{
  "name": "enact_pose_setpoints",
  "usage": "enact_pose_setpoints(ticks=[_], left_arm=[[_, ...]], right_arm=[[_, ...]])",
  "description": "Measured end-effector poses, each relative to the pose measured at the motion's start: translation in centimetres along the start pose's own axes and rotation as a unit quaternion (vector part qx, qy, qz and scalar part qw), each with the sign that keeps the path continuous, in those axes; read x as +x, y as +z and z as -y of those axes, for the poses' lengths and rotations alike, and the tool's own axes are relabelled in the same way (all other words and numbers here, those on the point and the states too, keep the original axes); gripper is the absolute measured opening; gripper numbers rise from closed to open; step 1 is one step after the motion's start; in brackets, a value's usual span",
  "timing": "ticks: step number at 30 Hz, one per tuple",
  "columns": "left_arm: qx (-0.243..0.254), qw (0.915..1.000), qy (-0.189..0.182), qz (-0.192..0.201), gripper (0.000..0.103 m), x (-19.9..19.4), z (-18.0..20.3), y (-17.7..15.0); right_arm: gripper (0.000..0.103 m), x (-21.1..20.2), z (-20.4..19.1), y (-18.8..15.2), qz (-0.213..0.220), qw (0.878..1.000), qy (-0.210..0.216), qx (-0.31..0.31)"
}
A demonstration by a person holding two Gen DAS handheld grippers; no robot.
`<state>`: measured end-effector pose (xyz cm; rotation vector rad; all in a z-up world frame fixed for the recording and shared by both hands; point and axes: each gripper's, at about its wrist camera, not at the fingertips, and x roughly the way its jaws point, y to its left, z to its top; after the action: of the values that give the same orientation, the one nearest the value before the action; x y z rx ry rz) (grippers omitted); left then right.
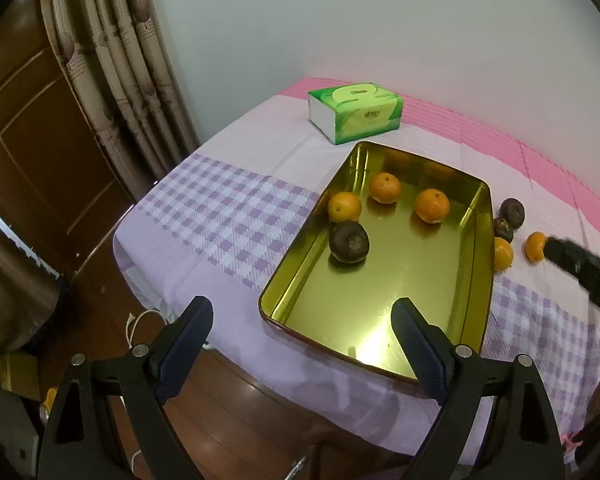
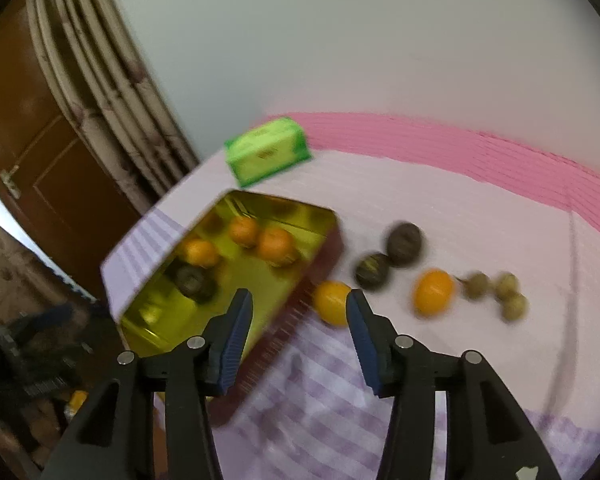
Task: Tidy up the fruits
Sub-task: 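Move the right gripper back toward the remaining fruits on the cloth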
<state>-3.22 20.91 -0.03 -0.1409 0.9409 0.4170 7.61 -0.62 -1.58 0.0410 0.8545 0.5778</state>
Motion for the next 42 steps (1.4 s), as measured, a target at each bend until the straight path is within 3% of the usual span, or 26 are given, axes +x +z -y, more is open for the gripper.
enact_pose_setpoints(ticks=[9,26,30,34,40,42], left_arm=[[0.007,1.0000,0.004,0.001,0.091,-0.4,0.4,-0.3],[0.022,0.9997,0.007,-0.002,0.091,0.2,1.5,-0.5],[0.023,0.9997,0.006,0.000,0.091,0.5,1.3,-0.4],[0.017,0.9998,-0.003,-0.008,0.091,0.6,1.2,-0.5],[0.014,0.9998,-0.014,-0.008,0.091,0.8,0.8,-0.4],[0.016,0.9997,-0.016,-0.009,0.091,0.8,0.9,-0.4]], right_arm=[[0.048,-0.4,1.7,-3.6,-0.017,1.000,-0.023,-0.001],[0.048,-2.3,4.2,-4.9,-0.004,1.000,-0.016,0.001],[0.048,-2.1,5.0,-4.6,-0.003,1.000,-0.006,0.024],[0.048,-1.5,3.8,-3.8,-0.007,1.000,0.001,0.004],[0.048,0.1,3.1,-0.7,-0.012,0.999,0.017,0.024],[0.041,1.3,3.0,0.5,-0.023,0.999,0.011,0.036]])
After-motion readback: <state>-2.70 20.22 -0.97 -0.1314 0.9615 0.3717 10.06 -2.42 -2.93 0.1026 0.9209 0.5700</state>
